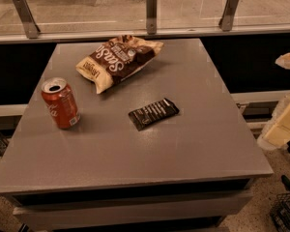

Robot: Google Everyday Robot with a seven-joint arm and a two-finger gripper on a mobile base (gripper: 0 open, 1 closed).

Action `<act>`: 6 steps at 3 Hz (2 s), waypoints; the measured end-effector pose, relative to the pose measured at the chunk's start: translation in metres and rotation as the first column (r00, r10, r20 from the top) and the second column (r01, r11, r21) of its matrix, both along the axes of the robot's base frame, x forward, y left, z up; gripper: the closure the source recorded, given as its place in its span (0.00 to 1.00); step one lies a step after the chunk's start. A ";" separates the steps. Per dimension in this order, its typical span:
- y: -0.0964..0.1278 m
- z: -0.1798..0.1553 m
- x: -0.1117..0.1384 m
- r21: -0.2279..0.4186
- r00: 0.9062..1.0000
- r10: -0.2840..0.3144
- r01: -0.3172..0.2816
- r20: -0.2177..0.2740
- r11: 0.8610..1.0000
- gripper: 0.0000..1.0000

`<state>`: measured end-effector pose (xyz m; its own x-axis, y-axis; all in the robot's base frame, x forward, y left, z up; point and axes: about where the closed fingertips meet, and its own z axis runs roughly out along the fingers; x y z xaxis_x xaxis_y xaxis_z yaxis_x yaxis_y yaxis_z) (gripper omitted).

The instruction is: Move rxbar chocolate near coke can

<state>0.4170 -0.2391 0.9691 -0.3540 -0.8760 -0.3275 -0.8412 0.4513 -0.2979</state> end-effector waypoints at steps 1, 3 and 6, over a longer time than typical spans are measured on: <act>0.000 0.000 0.000 0.000 1.000 0.000 0.000 0.000 1.000 0.00; 0.011 0.003 0.002 -0.069 1.000 0.006 -0.007 -0.008 0.998 0.00; 0.054 0.003 0.010 -0.212 0.995 0.083 -0.092 -0.053 0.973 0.00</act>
Offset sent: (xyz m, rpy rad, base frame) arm 0.0026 0.0080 0.0027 -0.0786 0.0128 -0.0047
